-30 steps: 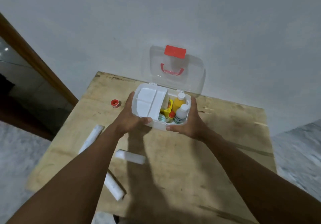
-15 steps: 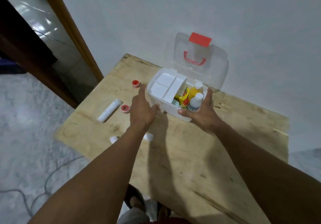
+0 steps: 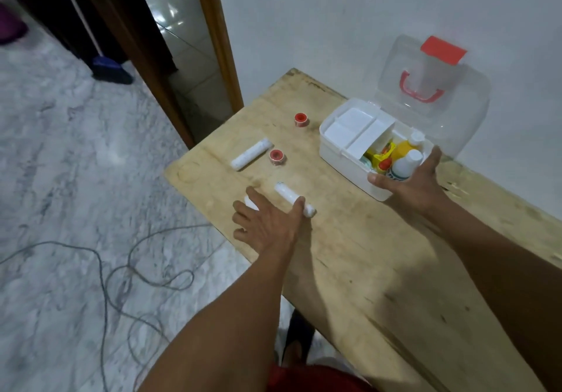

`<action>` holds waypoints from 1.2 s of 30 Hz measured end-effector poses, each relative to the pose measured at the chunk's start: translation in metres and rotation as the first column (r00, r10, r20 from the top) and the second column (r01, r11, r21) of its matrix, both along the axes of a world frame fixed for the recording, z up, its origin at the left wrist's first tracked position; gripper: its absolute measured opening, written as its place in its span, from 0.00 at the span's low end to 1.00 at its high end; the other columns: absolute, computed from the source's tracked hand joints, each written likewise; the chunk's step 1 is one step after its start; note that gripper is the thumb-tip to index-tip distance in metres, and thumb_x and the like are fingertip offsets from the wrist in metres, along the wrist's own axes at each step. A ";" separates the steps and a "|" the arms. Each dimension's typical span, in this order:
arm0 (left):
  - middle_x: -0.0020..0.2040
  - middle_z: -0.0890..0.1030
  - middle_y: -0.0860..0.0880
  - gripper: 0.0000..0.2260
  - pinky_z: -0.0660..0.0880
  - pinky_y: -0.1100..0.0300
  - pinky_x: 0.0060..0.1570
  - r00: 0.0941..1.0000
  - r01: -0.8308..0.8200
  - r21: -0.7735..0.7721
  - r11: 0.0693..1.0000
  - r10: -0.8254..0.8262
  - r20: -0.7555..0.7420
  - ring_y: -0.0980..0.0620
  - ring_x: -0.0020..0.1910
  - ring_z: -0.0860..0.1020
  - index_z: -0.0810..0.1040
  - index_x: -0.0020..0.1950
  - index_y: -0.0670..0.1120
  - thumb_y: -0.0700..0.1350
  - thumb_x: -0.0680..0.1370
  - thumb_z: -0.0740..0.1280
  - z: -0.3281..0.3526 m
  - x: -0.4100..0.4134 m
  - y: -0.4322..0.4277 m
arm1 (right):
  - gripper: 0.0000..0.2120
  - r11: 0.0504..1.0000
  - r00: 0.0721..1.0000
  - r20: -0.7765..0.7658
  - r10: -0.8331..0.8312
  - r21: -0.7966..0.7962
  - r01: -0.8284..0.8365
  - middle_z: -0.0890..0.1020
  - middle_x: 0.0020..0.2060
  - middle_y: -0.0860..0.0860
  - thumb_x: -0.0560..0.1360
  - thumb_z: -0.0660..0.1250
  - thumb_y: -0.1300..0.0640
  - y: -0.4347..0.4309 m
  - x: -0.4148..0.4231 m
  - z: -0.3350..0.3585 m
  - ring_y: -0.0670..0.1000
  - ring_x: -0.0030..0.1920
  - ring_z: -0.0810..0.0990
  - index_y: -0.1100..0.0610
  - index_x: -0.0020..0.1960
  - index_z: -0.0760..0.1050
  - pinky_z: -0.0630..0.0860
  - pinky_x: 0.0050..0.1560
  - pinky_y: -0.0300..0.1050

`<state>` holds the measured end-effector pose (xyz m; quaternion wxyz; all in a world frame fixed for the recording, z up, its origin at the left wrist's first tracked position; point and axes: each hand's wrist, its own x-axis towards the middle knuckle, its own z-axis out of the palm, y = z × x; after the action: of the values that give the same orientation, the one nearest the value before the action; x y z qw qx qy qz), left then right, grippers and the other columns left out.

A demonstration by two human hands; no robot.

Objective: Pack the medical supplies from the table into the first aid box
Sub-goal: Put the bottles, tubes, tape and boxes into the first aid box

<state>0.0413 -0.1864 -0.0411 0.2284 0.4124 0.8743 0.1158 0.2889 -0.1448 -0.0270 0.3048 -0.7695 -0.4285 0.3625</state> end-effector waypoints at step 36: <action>0.56 0.81 0.54 0.17 0.76 0.55 0.52 0.313 0.754 0.474 0.454 -0.884 0.349 0.53 0.54 0.78 0.77 0.61 0.52 0.52 0.74 0.62 0.120 0.041 0.150 | 0.74 0.999 0.999 0.038 0.038 0.012 -0.039 0.51 0.76 0.46 0.45 0.80 0.28 0.001 0.008 0.006 0.51 0.75 0.61 0.38 0.75 0.34 0.70 0.70 0.57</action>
<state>0.0827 -0.0360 0.0791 0.4484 0.7692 0.4121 0.1933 0.2969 -0.1439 -0.0210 0.2945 -0.7659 -0.4513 0.3508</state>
